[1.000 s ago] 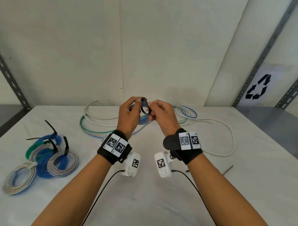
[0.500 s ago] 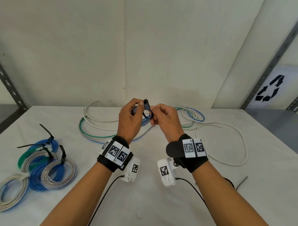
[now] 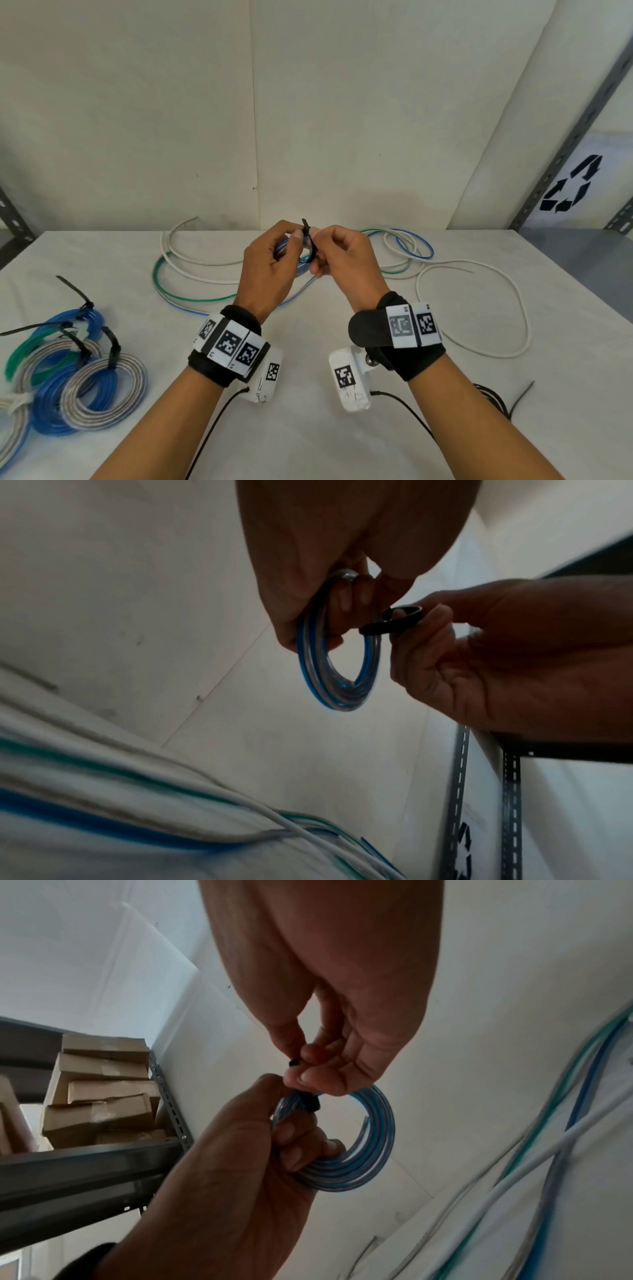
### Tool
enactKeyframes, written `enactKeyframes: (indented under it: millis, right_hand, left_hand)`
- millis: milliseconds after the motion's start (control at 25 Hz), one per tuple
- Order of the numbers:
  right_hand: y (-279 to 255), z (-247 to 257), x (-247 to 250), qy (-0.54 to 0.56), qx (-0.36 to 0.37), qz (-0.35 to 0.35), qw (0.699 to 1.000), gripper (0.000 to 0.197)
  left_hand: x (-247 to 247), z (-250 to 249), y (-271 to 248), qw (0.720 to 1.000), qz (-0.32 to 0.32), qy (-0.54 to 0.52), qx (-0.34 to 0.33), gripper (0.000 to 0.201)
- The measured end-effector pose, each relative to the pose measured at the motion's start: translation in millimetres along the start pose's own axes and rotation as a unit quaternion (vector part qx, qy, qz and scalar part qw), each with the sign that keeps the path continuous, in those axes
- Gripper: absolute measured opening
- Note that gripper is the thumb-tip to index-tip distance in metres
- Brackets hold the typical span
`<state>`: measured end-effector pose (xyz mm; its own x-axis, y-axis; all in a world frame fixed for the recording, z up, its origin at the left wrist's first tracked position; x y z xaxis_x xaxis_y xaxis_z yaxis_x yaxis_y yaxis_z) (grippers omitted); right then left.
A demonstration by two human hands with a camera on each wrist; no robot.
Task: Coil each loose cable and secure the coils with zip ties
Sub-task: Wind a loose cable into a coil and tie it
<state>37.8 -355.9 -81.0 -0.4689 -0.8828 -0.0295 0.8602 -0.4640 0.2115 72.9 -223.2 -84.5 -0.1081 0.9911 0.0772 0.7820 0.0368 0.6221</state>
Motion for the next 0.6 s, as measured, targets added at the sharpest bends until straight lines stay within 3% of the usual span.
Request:
enactKeyframes:
  millis: [200, 400, 600]
  right_hand:
    - [11, 2, 8, -0.063, 0.058, -0.056, 0.995, 0.022]
    - [18, 3, 7, -0.022, -0.006, -0.036, 0.999, 0.011]
    - [42, 2, 19, -0.038, -0.003, -0.141, 0.989, 0.016]
  left_hand:
    - [-1, 4, -2, 0.998, 0.035, -0.04, 0.027, 0.022]
    - [-2, 1, -3, 0.992, 0.095, -0.057, 0.054, 0.022]
    - [-12, -7, -13, 0.982, 0.156, -0.075, 0.078, 0.023]
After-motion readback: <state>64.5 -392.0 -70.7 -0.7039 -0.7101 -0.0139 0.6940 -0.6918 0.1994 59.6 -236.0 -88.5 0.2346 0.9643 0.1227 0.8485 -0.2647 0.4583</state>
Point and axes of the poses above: each hand's wrist, its own y-axis towards the middle knuckle, its own x-axis out of the back of the hand, z = x × y, the point moved 7 cm from there along y, towards the middle knuckle, and after that the axes turned 13 degrees about -z, right-handed, at the moved point
